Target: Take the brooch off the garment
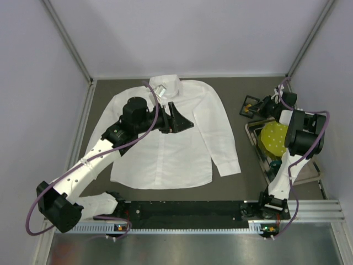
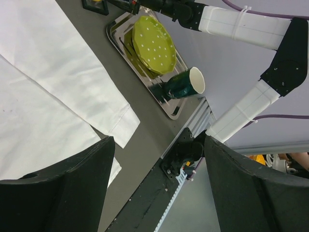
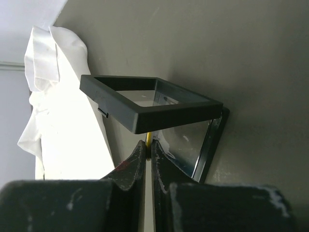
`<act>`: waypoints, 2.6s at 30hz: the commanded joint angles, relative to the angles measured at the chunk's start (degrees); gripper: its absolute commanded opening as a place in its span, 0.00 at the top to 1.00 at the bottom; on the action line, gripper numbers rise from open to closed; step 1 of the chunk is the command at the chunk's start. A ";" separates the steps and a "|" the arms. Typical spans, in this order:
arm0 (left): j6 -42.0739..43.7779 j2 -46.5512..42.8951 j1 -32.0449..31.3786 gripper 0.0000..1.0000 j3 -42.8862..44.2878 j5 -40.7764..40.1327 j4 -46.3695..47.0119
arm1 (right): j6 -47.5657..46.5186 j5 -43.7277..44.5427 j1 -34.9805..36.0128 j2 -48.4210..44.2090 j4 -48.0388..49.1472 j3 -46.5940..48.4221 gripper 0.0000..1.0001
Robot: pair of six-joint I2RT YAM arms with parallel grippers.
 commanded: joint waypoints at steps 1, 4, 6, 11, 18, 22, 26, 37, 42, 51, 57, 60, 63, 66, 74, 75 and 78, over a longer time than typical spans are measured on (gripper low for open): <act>-0.19 -1.63 0.24 0.20 -0.49 1.16 2.92 | 0.92 -1.54 0.54 -0.47 4.07 0.35 1.00; -0.19 -1.63 0.24 0.20 -0.32 1.07 3.01 | 1.62 -2.08 0.54 -0.29 5.04 0.09 1.00; -0.19 -1.55 0.24 0.20 -0.49 1.25 2.92 | 1.63 -1.99 0.54 -0.12 4.16 0.26 1.00; -0.28 -1.72 0.24 0.21 -0.32 1.60 3.10 | 1.80 -2.16 0.46 0.59 3.10 0.79 1.00; -0.37 -1.72 0.33 0.20 -0.23 1.78 3.19 | 1.36 -1.46 0.46 0.77 1.09 1.41 0.98; -0.45 -1.81 0.33 0.20 -0.14 1.95 3.19 | 0.93 -1.46 0.46 1.03 0.56 1.84 0.98; -0.45 -1.81 0.33 0.20 -0.06 1.95 3.36 | 1.01 -1.46 0.46 1.29 -0.23 2.11 0.96; -0.63 -2.07 0.42 0.21 -0.23 1.86 3.36 | -1.27 1.53 0.54 0.33 -3.66 2.55 0.88; -0.54 -2.07 0.33 0.20 -0.32 2.04 3.36 | -2.24 2.50 0.63 -0.73 -4.37 2.11 0.79; -0.63 -2.16 0.42 0.21 -0.41 2.13 3.19 | -2.50 3.72 0.63 -3.01 -4.45 0.70 0.68; -0.80 -2.16 0.42 0.20 -0.58 2.39 3.71 | -3.21 4.60 0.63 -4.86 -5.68 0.44 0.66; -0.89 -2.07 0.33 0.20 -0.67 2.48 3.89 | -3.73 5.57 0.63 -5.47 -6.74 0.53 0.65; -0.98 -2.25 0.33 0.21 -0.67 2.48 3.97 | -4.17 6.01 0.63 -5.65 -7.44 0.44 0.64; -0.98 -2.25 0.33 0.20 -0.67 2.57 3.89 | -4.35 6.62 0.63 -6.09 -7.79 0.18 0.63; -0.81 -1.99 0.33 0.20 -0.67 2.57 3.80 | -6.72 10.49 0.63 -10.83 -10.95 -0.44 0.61; -0.80 -2.07 0.51 0.20 -0.58 2.48 3.71 | -7.16 11.80 0.63 -11.62 -13.05 -0.44 0.60; -0.28 -1.99 0.59 0.20 0.11 2.22 2.75 | -8.91 14.00 0.89 -15.57 -16.92 0.26 0.59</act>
